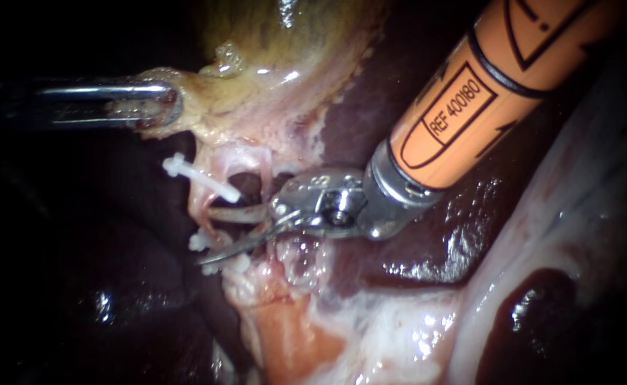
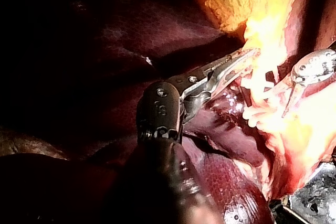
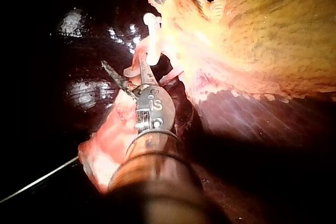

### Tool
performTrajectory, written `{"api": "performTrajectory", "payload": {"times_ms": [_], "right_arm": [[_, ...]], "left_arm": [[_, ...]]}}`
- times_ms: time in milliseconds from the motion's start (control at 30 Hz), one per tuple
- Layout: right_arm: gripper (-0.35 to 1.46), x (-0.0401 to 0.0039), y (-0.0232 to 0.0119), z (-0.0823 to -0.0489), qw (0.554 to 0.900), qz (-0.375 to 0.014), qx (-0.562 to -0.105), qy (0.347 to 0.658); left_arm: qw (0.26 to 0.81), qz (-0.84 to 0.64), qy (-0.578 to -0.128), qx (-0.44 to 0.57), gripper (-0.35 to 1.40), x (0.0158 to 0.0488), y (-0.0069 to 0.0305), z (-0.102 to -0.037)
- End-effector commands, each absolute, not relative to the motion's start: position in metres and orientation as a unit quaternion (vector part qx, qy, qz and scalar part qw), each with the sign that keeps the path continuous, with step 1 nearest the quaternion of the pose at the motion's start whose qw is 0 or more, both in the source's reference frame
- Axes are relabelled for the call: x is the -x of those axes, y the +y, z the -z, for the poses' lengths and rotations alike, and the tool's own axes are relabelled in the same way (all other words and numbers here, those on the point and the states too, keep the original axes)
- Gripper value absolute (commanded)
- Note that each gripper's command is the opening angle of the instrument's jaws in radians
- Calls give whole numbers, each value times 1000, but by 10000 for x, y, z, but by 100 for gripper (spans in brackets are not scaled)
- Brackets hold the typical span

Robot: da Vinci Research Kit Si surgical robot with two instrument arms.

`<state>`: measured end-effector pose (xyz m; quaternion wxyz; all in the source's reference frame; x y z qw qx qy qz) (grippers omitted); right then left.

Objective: Go to the cutting position left tube

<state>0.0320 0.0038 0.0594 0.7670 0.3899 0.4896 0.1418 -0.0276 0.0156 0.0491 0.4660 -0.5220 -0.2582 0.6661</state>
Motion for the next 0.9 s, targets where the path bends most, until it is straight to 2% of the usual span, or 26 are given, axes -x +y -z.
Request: {"api": "performTrajectory", "payload": {"times_ms": [33, 267, 367, 600, 900], "right_arm": [[94, -318, 38, -593, 767, -141, -390, 490], [99, -302, 38, -593, 767, -147, -390, 488], [109, -292, 38, -595, 768, -148, -387, 489], [108, -270, 41, -602, 768, -155, -385, 487], [120, -281, 44, -622, 769, -159, -383, 486]], "left_arm": [[466, -666, -258, 522, -35, 276, 155, -491], [466, -666, -258, 522, -35, 276, 155, -491], [466, -666, -258, 522, -35, 275, 155, -491], [466, -666, -259, 522, -35, 274, 155, -490], [466, -666, -259, 522, -35, 274, 155, -490]]}}
